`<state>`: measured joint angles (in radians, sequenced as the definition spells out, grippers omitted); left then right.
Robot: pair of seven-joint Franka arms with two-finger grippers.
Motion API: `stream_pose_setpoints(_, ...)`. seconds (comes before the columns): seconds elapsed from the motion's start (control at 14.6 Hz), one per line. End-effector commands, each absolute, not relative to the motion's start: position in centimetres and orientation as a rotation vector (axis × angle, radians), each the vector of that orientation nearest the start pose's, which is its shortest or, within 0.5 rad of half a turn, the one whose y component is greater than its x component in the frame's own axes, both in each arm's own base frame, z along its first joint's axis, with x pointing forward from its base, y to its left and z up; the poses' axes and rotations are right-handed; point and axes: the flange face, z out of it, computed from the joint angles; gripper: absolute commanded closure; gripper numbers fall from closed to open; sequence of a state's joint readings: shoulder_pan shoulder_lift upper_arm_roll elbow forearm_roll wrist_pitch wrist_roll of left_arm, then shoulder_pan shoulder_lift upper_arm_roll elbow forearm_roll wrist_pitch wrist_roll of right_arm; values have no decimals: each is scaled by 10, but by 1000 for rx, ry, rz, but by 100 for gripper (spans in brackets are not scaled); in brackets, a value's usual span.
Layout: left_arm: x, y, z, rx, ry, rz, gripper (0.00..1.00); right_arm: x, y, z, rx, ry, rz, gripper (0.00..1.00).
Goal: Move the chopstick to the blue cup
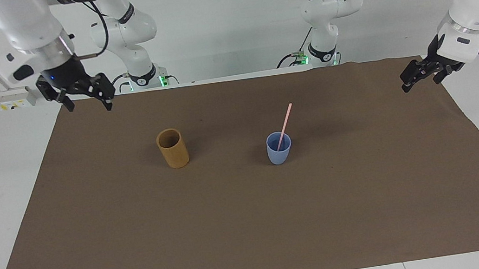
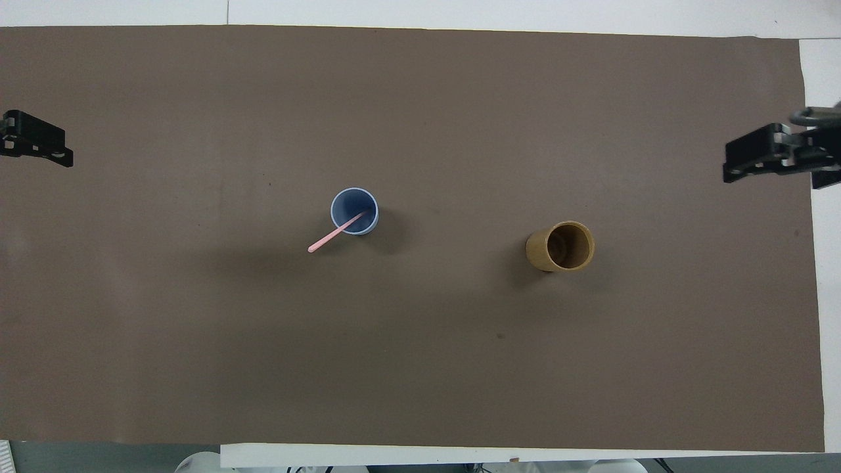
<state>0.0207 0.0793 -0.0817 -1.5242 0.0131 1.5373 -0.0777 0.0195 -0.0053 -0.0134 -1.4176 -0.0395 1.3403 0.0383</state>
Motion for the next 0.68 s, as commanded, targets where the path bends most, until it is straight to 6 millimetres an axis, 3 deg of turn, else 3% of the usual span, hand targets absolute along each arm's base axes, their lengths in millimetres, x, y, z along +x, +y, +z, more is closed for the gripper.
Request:
stream_pose_setpoints(0.0,566,-28,602,-3117,-26,110,0,514,-27,664,-3185,13,187,0)
stream_pose_setpoints(0.62,567,-28,602,-3117,-26,108,0,522,-30,660,-3171,30,178,0)
